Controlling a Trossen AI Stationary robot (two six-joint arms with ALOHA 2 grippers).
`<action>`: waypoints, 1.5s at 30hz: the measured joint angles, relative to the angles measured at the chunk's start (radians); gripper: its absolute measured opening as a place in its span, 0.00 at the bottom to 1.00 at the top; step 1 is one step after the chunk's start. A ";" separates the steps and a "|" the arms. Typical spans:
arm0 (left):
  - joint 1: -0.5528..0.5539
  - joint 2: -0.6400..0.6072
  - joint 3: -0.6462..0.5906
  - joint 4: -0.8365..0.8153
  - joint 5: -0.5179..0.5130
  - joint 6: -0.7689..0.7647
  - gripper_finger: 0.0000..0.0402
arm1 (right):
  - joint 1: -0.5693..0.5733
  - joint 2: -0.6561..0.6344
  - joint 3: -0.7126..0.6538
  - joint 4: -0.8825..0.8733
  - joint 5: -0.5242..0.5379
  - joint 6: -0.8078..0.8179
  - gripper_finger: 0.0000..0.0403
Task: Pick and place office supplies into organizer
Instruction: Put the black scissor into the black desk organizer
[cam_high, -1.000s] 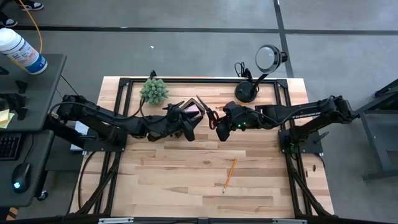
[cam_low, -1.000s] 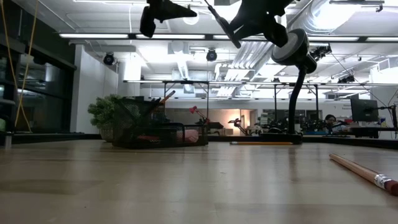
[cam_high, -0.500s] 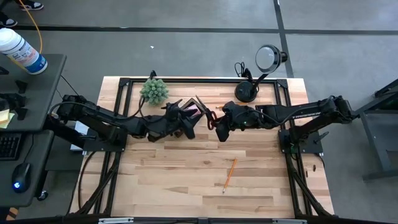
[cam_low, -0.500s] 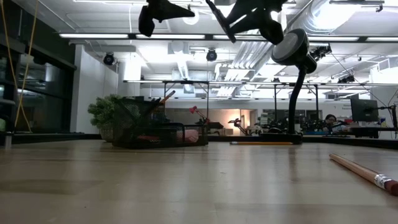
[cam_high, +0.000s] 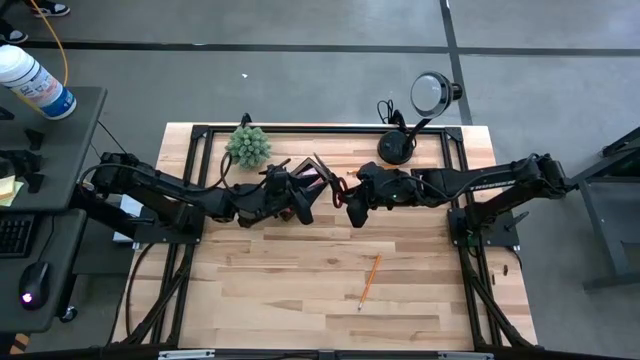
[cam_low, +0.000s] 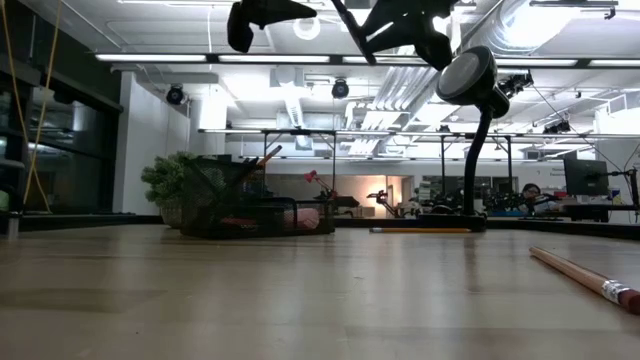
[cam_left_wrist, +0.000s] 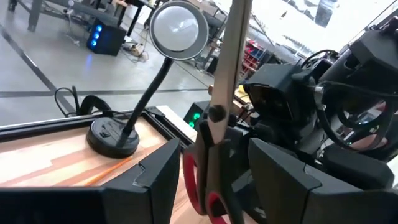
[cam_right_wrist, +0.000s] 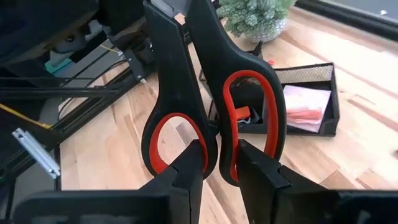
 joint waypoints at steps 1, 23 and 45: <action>0.000 0.000 0.000 0.001 0.000 0.002 0.45 | 0.000 0.000 0.000 0.000 0.011 -0.001 0.19; 0.039 0.000 0.000 0.067 -0.152 0.053 0.45 | -0.015 0.008 0.000 0.051 0.227 -0.060 0.19; 0.084 0.000 0.000 0.056 -0.027 0.126 0.60 | -0.032 0.043 -0.001 0.092 0.215 -0.067 0.19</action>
